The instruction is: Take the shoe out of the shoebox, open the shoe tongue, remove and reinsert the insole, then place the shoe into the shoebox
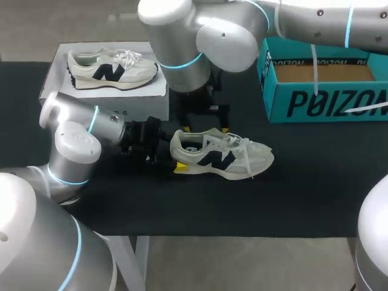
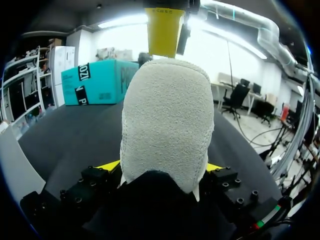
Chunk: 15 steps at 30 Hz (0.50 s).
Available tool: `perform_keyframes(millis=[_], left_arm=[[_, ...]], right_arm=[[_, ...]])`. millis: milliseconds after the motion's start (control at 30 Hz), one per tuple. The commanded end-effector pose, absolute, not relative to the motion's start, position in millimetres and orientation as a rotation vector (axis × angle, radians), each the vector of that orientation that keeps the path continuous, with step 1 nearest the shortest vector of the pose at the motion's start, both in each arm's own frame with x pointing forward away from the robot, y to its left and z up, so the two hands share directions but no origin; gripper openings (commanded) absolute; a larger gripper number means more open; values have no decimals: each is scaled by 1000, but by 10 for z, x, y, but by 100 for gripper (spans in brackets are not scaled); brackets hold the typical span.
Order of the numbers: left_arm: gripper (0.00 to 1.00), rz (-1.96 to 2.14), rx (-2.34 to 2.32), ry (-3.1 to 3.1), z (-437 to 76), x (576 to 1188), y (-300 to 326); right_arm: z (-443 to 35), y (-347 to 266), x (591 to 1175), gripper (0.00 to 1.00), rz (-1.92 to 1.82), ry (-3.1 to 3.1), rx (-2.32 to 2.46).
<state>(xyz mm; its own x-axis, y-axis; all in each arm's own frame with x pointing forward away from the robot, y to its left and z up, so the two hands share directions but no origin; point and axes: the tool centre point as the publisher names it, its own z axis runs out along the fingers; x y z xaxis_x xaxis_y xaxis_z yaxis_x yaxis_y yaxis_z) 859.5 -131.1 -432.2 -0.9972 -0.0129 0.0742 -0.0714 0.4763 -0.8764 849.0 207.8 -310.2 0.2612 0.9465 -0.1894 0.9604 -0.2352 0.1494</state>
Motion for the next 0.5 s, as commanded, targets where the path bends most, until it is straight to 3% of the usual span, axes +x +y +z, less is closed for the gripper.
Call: perform_keyframes(millis=[33, 500], left_arm=[[0, 1573, 73, -2649, -4320, 8600, -1309], [0, 1573, 73, -2649, -4320, 8600, -1309]], right_arm=[[-3277, 2055, 8522, 100, -114, 1788, 2317], [-3575, 1828, 8284, 100, -285, 1763, 2358]])
